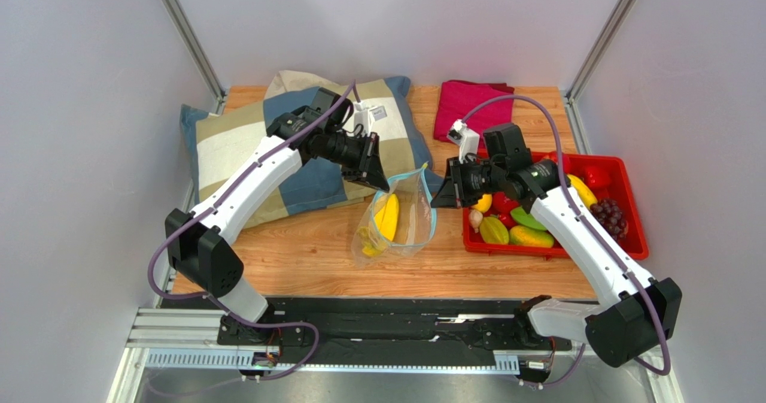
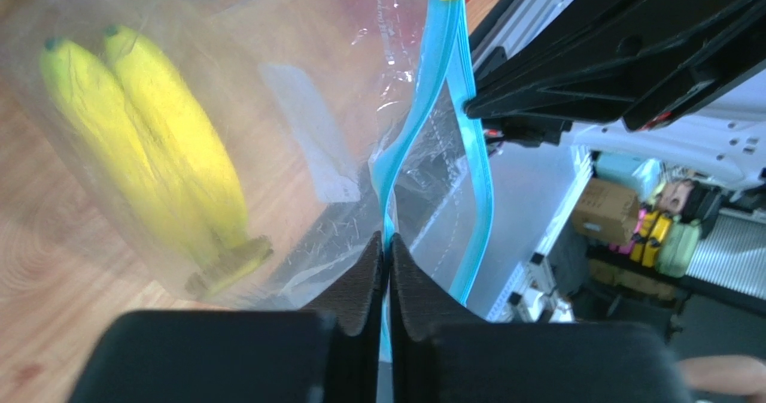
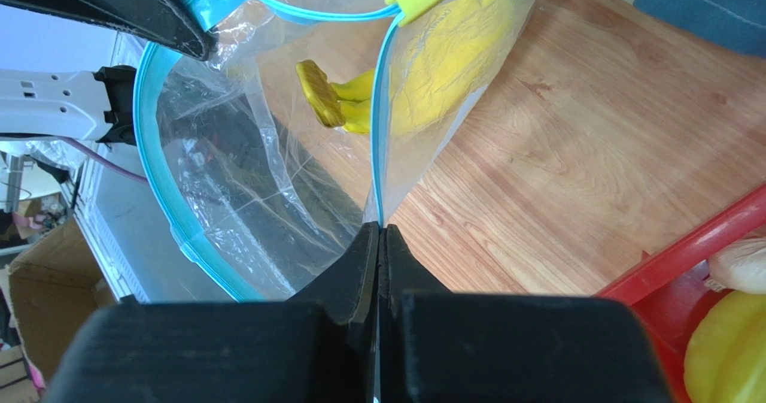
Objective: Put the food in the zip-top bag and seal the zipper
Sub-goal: Adjust the zipper food storage bag at the center of the board, then pick up the fake fruit from the bin, then place the fake fruit in the zipper food storage bag.
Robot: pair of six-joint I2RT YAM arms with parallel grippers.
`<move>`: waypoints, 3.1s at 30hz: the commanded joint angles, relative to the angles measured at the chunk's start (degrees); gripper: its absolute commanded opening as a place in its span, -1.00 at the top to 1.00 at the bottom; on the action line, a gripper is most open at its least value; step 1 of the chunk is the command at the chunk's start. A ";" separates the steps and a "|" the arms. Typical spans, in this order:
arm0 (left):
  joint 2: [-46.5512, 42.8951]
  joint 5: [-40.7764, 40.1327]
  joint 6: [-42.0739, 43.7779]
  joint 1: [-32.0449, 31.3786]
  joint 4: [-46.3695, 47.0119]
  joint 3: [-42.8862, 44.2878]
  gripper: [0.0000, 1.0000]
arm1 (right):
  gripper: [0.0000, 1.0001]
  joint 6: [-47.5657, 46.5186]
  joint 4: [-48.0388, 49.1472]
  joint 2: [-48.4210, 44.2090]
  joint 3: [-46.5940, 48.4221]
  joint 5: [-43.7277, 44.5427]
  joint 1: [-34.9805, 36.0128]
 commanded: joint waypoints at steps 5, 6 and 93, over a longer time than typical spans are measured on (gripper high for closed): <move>-3.06 2.58 -0.04 -0.13 0.07 -1.92 1.00 | 0.91 -7.74 -0.36 -0.72 4.49 4.87 -2.11; -3.50 2.58 -1.61 -0.04 0.78 -2.28 1.00 | 0.45 -8.79 -1.23 -0.19 5.19 6.45 -2.56; 2.91 0.21 -14.20 -0.48 16.52 -1.66 1.00 | -0.55 -21.81 -0.01 -0.19 10.47 3.65 3.68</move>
